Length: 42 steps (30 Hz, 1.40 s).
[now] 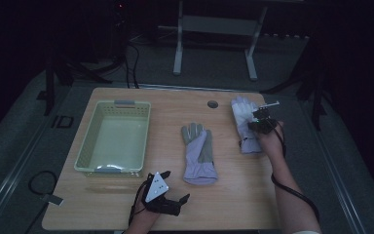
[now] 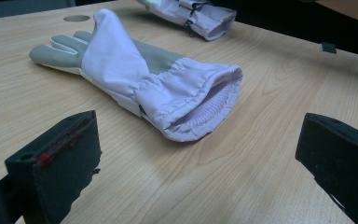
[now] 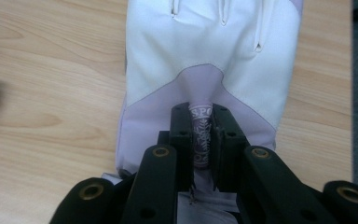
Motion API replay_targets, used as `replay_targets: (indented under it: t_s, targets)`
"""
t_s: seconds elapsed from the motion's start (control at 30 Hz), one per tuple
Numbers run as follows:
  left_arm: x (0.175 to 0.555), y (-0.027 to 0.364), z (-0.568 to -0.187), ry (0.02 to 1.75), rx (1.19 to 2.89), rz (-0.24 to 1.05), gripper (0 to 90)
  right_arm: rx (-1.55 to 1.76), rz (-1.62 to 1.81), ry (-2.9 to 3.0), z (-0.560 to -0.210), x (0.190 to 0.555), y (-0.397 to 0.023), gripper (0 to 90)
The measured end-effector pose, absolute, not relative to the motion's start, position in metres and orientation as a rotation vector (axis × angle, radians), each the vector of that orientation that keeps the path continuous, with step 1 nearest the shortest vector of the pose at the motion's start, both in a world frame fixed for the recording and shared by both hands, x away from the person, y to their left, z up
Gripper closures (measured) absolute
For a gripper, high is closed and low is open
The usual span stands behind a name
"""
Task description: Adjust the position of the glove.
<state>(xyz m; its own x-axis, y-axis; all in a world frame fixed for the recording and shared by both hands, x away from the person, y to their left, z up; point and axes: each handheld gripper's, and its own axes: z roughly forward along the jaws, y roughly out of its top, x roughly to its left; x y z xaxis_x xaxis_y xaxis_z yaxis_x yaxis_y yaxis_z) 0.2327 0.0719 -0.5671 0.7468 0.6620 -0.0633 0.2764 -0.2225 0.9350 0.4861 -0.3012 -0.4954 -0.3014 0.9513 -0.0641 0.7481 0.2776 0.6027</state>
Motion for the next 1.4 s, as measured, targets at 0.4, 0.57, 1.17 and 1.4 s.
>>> replay_targets:
  t_s: [0.4,0.57,1.17,1.4]
  targets:
    - [0.232,0.071,-0.567,0.731,1.810,0.427,0.0,1.549,0.742,2.054,-0.457,0.438,-0.286,81.1]
    - [0.232,0.071,-0.567,0.730,1.810,0.429,0.0,1.536,0.803,2.020,-0.433,0.410,-0.283,81.1]
    - [0.232,0.071,-0.567,0.725,1.814,0.432,0.0,1.626,0.820,2.036,-0.462,0.357,-0.290,80.8]
    - [0.232,0.071,-0.567,0.725,1.814,0.434,0.0,1.662,0.799,2.030,-0.476,0.357,-0.295,80.7]
